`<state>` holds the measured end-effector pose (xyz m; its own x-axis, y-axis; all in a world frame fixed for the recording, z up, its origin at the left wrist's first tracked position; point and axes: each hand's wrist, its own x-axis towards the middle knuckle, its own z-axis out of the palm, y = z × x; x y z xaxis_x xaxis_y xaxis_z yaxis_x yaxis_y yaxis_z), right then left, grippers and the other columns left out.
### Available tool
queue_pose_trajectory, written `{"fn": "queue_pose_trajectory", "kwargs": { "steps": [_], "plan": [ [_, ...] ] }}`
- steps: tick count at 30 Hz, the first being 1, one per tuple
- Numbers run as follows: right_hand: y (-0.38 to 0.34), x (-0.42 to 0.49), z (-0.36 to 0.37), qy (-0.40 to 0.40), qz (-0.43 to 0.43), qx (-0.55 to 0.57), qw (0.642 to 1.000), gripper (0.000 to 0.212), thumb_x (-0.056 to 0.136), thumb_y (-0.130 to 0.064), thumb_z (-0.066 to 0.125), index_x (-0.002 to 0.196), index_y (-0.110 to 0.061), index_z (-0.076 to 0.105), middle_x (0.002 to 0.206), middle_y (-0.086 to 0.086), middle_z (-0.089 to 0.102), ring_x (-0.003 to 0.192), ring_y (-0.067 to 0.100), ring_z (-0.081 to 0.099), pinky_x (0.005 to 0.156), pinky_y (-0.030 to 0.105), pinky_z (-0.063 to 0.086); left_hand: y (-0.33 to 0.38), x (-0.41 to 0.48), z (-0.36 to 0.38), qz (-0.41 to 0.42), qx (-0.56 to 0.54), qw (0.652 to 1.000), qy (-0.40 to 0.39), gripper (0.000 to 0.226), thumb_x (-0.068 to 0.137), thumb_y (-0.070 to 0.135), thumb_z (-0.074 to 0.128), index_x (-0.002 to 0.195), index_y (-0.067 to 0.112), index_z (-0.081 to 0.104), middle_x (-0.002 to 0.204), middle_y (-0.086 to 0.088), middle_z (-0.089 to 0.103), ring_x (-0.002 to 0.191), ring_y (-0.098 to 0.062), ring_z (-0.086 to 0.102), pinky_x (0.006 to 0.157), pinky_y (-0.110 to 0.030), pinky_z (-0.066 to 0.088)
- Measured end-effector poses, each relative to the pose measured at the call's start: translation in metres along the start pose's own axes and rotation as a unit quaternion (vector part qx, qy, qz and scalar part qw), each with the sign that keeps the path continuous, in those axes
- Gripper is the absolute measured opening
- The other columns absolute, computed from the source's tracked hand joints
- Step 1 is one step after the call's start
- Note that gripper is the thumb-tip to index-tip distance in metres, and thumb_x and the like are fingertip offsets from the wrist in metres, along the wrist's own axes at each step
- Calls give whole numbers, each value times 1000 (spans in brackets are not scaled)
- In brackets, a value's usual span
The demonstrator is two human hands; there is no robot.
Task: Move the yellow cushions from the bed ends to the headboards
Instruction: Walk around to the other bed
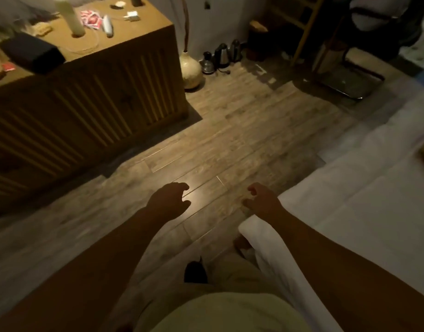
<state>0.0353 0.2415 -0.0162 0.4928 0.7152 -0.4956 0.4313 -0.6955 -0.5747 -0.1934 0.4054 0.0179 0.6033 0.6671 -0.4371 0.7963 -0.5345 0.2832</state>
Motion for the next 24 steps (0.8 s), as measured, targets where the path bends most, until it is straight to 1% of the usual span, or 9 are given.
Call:
{"fn": "queue_pose_trajectory", "kwargs": {
  "steps": [3,5,7,8,11,14,18,22,24],
  "plan": [
    [-4,36,-19,11,29,16,999,56,88,-35,70,136,-13,50,133,10,55,121,24,55,95,32,43,12,62,-28,35,27,999,-19,55,91,41,61,141,25,47,139,0,56,128,-21,51,105,-37,44],
    [-2,65,-34,31,50,36,998,56,88,-33,69,135,-11,50,134,11,55,122,25,54,94,30,41,27,105,-43,68,55,996,-32,55,91,41,61,141,25,46,141,0,54,131,-21,49,106,-37,43],
    [4,94,-51,53,73,53,995,56,89,-33,69,136,-10,50,133,12,55,122,26,53,91,28,38,44,151,-59,97,70,992,-36,54,91,40,61,141,25,47,140,0,55,129,-22,50,105,-37,44],
    [7,109,-59,59,82,59,993,56,89,-34,68,136,-10,49,133,12,54,123,26,52,91,28,37,53,174,-67,106,71,991,-34,53,91,39,61,140,25,48,138,-1,56,128,-22,52,105,-37,44],
    [20,161,-85,74,107,81,988,56,88,-36,67,136,-13,48,135,11,53,124,26,52,94,32,41,81,243,-91,128,89,987,-30,51,90,37,63,138,23,51,134,-2,59,121,-22,56,101,-35,48],
    [30,206,-119,86,132,130,979,53,88,-35,68,134,-14,50,132,9,55,115,22,55,85,29,40,115,304,-112,142,119,982,-48,50,90,34,64,137,23,52,133,-2,60,120,-21,58,100,-35,50],
    [44,242,-174,118,162,154,968,54,87,-37,66,134,-17,49,130,8,56,114,21,55,83,27,38,181,378,-137,194,166,965,-61,50,90,35,64,138,24,51,134,-1,59,121,-20,58,101,-35,50],
    [63,264,-227,158,195,190,949,58,89,-36,65,140,-17,46,135,7,56,121,22,54,85,27,38,256,439,-148,265,184,943,-81,52,91,36,63,140,24,50,137,-2,57,124,-22,55,102,-37,48],
    [76,274,-254,172,213,211,938,57,90,-34,65,141,-17,45,138,8,55,123,24,54,89,29,42,295,467,-149,296,195,931,-90,53,91,37,62,141,23,48,138,-2,57,126,-22,54,104,-38,47]
  ]
}}
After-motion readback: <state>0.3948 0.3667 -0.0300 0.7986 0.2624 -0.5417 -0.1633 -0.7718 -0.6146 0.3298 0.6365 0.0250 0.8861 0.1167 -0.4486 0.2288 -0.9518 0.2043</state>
